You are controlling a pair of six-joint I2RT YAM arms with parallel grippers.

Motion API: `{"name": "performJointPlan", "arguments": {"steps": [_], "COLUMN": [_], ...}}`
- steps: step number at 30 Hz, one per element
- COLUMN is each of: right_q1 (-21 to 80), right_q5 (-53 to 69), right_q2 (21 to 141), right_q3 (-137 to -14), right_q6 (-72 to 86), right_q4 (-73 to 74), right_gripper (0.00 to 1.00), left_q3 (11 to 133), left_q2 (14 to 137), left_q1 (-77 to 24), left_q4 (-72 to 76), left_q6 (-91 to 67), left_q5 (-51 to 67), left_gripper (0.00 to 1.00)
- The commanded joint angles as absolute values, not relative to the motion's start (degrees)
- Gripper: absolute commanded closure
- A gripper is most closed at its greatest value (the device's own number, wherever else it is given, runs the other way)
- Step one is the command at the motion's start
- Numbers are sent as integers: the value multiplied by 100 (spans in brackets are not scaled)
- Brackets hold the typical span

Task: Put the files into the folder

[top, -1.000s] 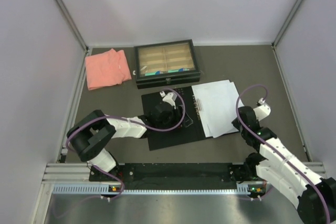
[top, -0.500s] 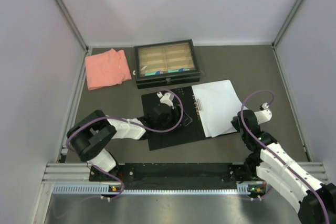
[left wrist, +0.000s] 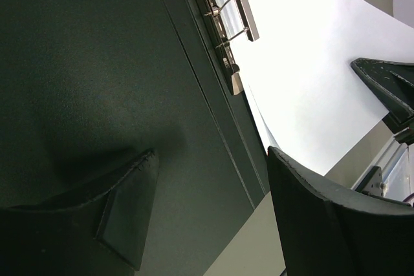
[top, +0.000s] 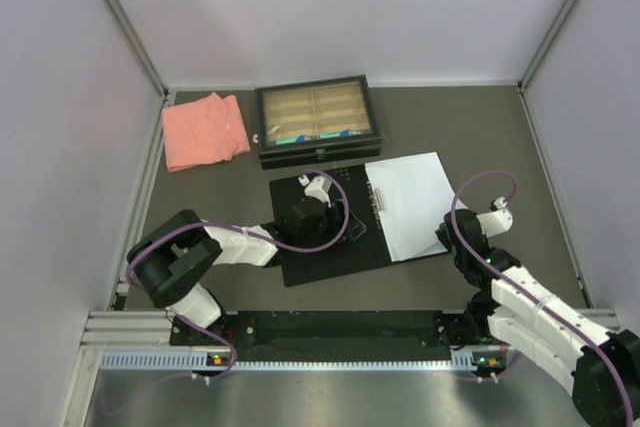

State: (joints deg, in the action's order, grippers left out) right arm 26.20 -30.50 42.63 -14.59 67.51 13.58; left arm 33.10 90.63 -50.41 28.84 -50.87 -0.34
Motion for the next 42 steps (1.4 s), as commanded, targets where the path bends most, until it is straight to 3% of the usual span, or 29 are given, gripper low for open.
{"name": "performJointPlan", "arguments": {"steps": [1,37,42], "right_q1": [2768,3041,3041], "right_q5": [-3340,-3261,-3235], "right_q2": [4421,4474,4474], "right_q3": [-1459,-1441,-1406], "right_q6": [6934,7066,7058], "right_q4": [1046,1107,1160], "right_gripper": [100,100,90], "left_q3": [3287,3331,3331], "left_q2": [9026,9097,9079], "left_q1": [-5071,-5063,-5071], "left_q4": [3252,3270,3278], "left_q6": [-5063,-5045,-5036], "left_q5": [-88,-26,-26], "left_gripper": [28,28,28]}}
